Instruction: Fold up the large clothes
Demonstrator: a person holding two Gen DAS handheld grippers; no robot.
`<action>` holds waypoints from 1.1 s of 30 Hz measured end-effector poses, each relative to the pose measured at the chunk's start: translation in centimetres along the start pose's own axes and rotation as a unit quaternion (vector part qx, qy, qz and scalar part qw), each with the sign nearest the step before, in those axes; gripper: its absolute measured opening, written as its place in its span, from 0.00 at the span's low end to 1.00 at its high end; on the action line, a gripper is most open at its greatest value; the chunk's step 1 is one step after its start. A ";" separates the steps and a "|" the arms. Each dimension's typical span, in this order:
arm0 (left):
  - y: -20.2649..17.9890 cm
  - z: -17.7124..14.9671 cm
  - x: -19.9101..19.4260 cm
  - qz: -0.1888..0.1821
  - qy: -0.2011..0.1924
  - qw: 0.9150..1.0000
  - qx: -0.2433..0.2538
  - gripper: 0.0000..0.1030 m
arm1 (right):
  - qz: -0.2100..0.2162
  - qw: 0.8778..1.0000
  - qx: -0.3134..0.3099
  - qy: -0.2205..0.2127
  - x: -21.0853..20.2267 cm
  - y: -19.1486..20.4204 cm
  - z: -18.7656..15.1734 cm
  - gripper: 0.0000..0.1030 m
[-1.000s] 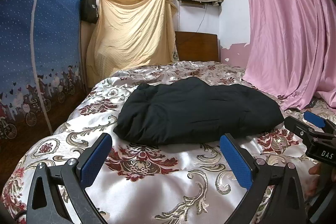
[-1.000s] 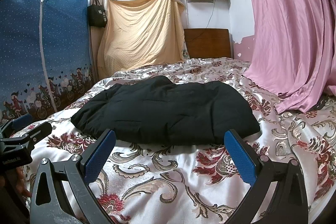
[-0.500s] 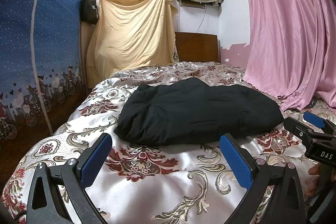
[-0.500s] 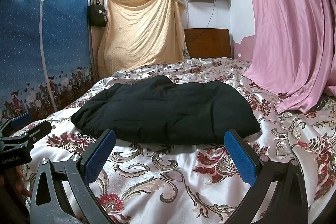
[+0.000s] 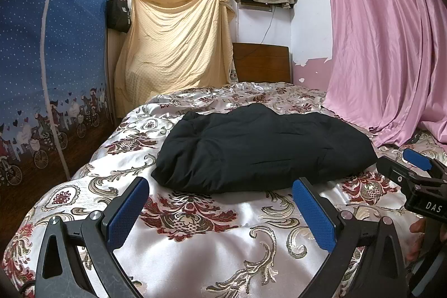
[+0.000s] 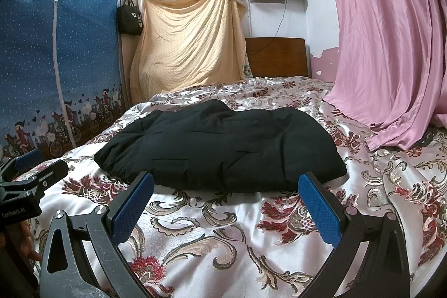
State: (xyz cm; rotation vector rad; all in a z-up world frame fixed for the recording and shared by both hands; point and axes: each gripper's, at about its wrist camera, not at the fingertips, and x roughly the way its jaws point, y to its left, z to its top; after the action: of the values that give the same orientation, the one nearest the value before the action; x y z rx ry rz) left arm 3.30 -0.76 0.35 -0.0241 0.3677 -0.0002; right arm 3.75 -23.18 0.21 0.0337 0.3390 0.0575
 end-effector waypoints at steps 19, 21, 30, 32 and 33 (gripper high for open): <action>-0.2 0.3 -0.7 0.036 -0.017 0.999 -0.004 1.00 | 0.001 1.000 0.001 0.000 0.0 0.0 0.0 0.99; -0.3 0.3 -0.5 0.043 -0.016 0.999 -0.004 1.00 | 0.000 1.000 0.000 0.000 0.0 0.1 0.1 0.99; -0.6 0.0 -1.0 0.045 -0.023 0.999 -0.003 1.00 | 0.000 1.000 -0.001 0.000 0.1 0.2 -0.2 0.99; -0.5 0.1 -1.0 0.048 -0.023 0.999 -0.003 1.00 | 0.000 1.000 -0.001 0.000 0.1 0.2 -0.3 0.99; -0.5 0.1 -1.0 0.050 -0.024 0.998 -0.003 1.00 | 0.000 1.000 0.000 0.000 0.1 0.3 -0.2 0.99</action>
State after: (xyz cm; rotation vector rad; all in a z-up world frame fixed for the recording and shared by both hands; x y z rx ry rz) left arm 2.36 -1.29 0.82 -0.0112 0.3214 0.0995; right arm 3.75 -22.89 -0.02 0.0329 0.3391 0.0572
